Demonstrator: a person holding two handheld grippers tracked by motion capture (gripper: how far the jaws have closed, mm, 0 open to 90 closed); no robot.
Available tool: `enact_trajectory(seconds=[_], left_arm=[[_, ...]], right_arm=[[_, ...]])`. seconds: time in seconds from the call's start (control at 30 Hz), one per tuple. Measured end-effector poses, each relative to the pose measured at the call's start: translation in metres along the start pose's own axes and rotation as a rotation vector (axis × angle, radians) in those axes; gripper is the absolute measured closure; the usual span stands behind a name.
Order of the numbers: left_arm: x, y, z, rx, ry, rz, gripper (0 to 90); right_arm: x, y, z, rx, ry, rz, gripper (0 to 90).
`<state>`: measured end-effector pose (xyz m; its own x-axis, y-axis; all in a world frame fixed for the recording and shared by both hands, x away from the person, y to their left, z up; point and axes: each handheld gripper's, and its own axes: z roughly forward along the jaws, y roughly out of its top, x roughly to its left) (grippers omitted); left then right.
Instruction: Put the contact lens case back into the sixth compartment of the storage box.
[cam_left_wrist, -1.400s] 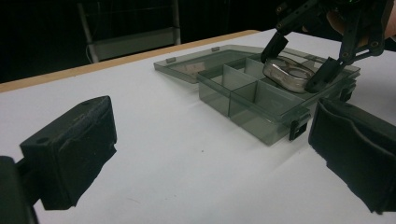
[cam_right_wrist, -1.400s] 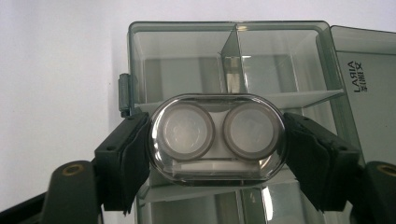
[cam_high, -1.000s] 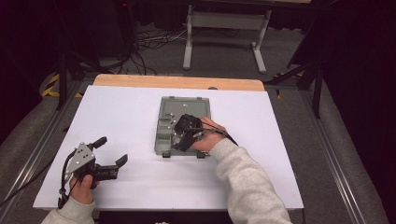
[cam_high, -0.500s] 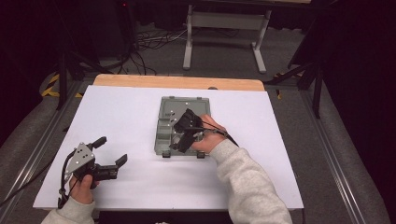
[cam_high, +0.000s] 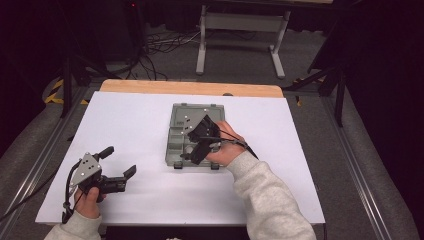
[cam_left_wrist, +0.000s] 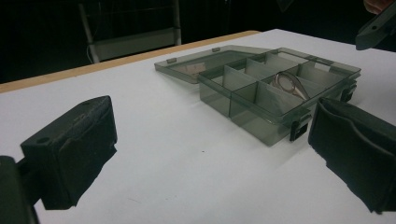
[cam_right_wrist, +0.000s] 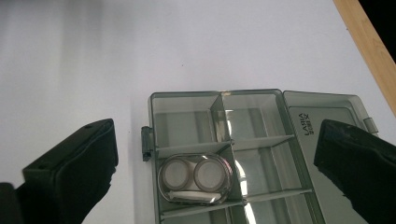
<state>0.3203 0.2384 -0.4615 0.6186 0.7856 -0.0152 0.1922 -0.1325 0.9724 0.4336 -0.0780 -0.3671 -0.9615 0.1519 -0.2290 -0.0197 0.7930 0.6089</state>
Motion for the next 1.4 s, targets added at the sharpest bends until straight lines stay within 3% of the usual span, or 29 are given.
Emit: enact_trajectory(seconds=[0.7, 1.4], left_arm=[[0.001, 0.0, 0.0, 0.0, 0.002, 0.0, 2.0], [0.001, 0.0, -0.001, -0.007, -0.004, -0.001, 1.9]], right_arm=[[0.019, -0.005, -0.028, -0.077, -0.054, 0.02, 0.1], [0.049, -0.052, -0.071, -0.254, -0.16, 0.162, 0.1]])
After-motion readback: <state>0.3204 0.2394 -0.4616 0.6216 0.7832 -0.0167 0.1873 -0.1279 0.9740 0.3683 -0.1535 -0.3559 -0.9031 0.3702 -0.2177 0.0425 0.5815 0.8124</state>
